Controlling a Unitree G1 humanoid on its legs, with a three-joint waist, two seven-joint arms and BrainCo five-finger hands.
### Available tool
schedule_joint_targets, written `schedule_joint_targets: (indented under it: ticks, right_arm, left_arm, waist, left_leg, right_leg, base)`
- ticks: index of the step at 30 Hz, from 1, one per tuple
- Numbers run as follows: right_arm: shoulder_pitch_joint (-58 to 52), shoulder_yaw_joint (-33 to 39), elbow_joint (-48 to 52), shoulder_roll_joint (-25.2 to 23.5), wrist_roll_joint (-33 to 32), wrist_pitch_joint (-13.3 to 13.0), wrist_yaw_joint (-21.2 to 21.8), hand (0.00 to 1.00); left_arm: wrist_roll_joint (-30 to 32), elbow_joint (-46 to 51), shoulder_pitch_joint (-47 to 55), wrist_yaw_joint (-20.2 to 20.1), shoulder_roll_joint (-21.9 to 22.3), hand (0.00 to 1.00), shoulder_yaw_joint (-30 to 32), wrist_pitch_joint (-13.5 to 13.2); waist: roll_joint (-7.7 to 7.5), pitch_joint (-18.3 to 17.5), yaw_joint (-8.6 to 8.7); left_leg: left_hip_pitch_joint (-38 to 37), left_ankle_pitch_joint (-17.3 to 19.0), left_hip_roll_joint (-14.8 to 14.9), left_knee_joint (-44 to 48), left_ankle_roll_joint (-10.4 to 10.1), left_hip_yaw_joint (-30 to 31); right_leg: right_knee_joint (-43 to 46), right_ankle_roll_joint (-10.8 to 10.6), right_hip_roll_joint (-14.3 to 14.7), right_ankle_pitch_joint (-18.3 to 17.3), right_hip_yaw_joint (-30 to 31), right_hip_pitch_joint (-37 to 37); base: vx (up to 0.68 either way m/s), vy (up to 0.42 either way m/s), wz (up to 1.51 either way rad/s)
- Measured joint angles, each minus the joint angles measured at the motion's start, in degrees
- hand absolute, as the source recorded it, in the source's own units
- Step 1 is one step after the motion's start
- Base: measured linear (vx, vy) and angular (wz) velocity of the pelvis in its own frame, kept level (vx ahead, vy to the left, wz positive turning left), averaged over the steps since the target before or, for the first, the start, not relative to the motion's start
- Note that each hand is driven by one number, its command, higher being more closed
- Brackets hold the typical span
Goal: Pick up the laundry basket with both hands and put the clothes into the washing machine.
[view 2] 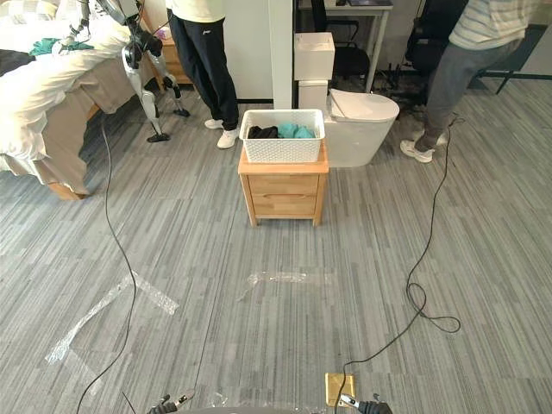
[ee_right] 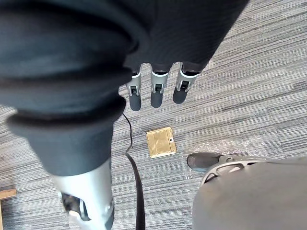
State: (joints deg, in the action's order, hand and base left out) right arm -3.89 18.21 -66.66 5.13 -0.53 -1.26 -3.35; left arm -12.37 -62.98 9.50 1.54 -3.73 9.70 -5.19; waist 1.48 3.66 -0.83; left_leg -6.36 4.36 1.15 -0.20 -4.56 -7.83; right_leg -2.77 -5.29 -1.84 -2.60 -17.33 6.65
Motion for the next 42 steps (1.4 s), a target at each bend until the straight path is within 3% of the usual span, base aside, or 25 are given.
schedule_joint_targets:
  ticks: [7,9,16,27,42]
  right_arm:
    - [0.45,0.01,0.03,-0.12,-0.27,-0.39,-0.15,0.00]
    - [0.46,0.00,0.03,-0.19,-0.91,-0.43,-0.17,0.00]
    - [0.48,-0.01,0.09,-0.27,-1.13,-0.61,-0.18,0.00]
    - [0.49,-0.02,0.11,-0.32,-1.18,-0.66,-0.21,0.00]
    - [0.68,1.68,0.61,-1.13,-3.92,-0.75,-0.32,0.00]
  left_arm:
    - [-0.52,0.09,-0.61,0.01,-0.05,0.00,0.00,-0.39]
    - [-0.79,0.06,-0.61,0.00,-0.11,0.00,-0.01,-0.38]
    - [-1.14,0.07,-0.62,0.05,-0.14,0.00,0.00,-0.42]
    - [-1.10,0.06,-0.62,0.05,-0.19,0.00,-0.01,-0.41]
    - [-2.76,0.09,-0.79,0.08,-0.41,0.00,0.04,-0.37]
  waist:
    - [0.14,1.24,-0.08]
    - [0.11,1.29,-0.08]
    - [-0.05,1.65,-0.10]
    - [-0.12,1.61,-0.10]
    - [-0.41,1.57,-0.13]
  left_leg:
    - [0.13,-0.12,-0.12,-0.09,0.10,-0.29]
    - [-0.06,-0.84,-0.19,-1.12,1.20,-0.33]
    - [-0.28,-1.34,0.00,-1.95,1.96,-0.82]
    - [-0.45,-1.35,0.30,-2.63,1.95,-0.85]
    - [-0.33,-1.32,0.23,-2.36,1.88,1.59]
  right_leg:
    - [-0.98,1.05,0.08,1.06,0.12,0.05]
    - [-1.43,1.73,0.22,1.52,0.07,-0.02]
    - [-2.85,3.20,0.75,2.51,0.14,-0.01]
    - [-2.84,3.13,1.11,2.47,-0.07,0.12]
    - [-2.30,0.91,0.83,0.95,-3.04,1.16]
  base:
    - [-0.07,0.006,-0.03]
    - [-0.09,-0.002,0.00]
    - [-0.09,-0.008,-0.02]
    - [-0.01,-0.003,0.00]
    - [-0.02,0.000,0.10]
